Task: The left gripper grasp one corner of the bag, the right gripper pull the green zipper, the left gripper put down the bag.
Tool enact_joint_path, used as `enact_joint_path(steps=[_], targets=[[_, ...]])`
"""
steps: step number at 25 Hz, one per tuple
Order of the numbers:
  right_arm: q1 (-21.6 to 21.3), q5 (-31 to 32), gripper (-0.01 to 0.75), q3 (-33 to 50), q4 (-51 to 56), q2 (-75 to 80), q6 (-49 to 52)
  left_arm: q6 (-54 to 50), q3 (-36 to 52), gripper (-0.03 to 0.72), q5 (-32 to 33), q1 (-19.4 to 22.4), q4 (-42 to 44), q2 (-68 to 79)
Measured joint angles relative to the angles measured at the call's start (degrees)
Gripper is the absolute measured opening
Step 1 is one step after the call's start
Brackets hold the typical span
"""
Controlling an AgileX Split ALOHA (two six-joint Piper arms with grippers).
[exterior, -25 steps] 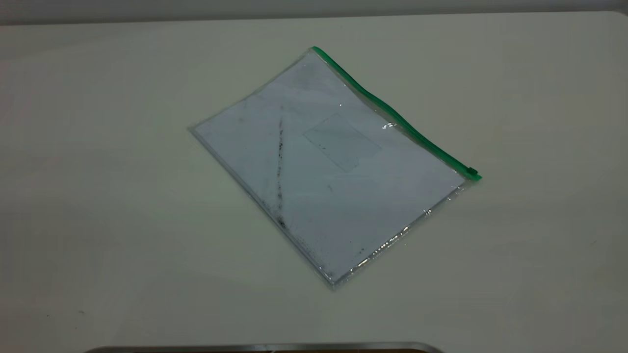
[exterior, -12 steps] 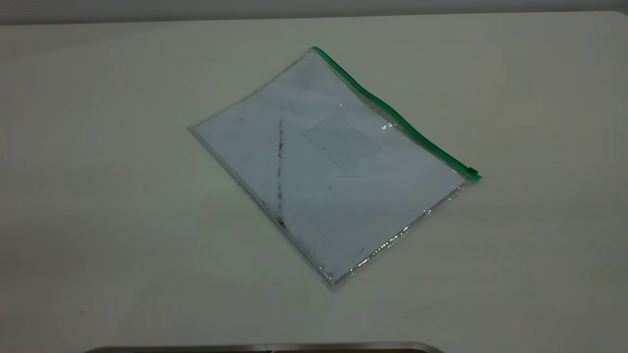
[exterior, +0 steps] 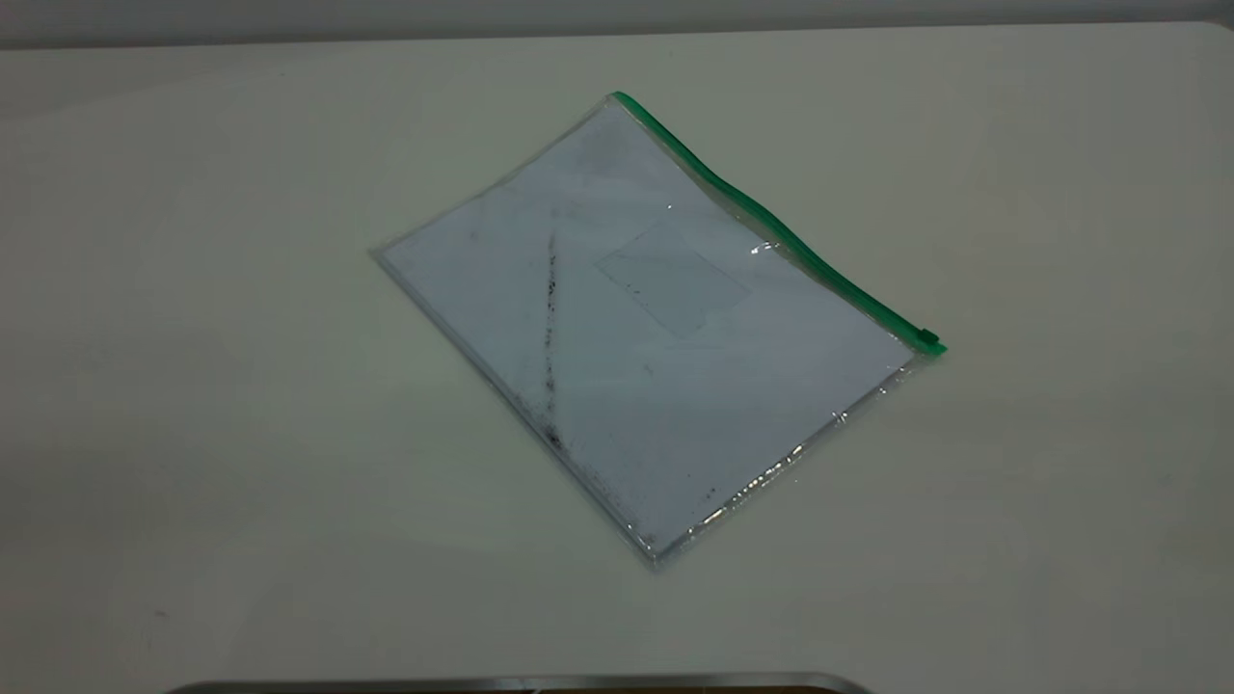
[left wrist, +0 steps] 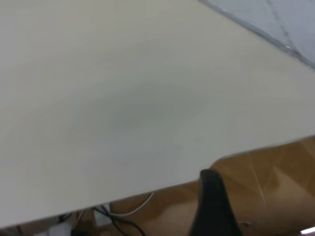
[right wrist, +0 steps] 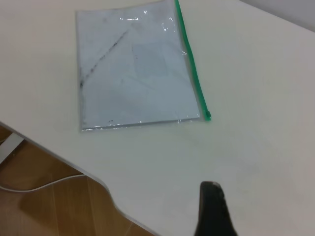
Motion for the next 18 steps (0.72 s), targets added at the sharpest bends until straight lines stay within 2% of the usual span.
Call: enact_joint_path(steps=[4,6,18], targets=[[0.0,0.0,0.533,0.0,0.0,0.0,0.0,0.0,0.0,0.581,0.0,8.3,0.0,-2.0],[0.0,0.0,0.533,0.0,0.0,0.0,0.0,0.0,0.0,0.581,0.0,10.6,0.0,-3.8],[0.0,0.0,0.533,0.0,0.0,0.0,0.0,0.0,0.0,0.581,0.0,11.5,0.0,-7.5]])
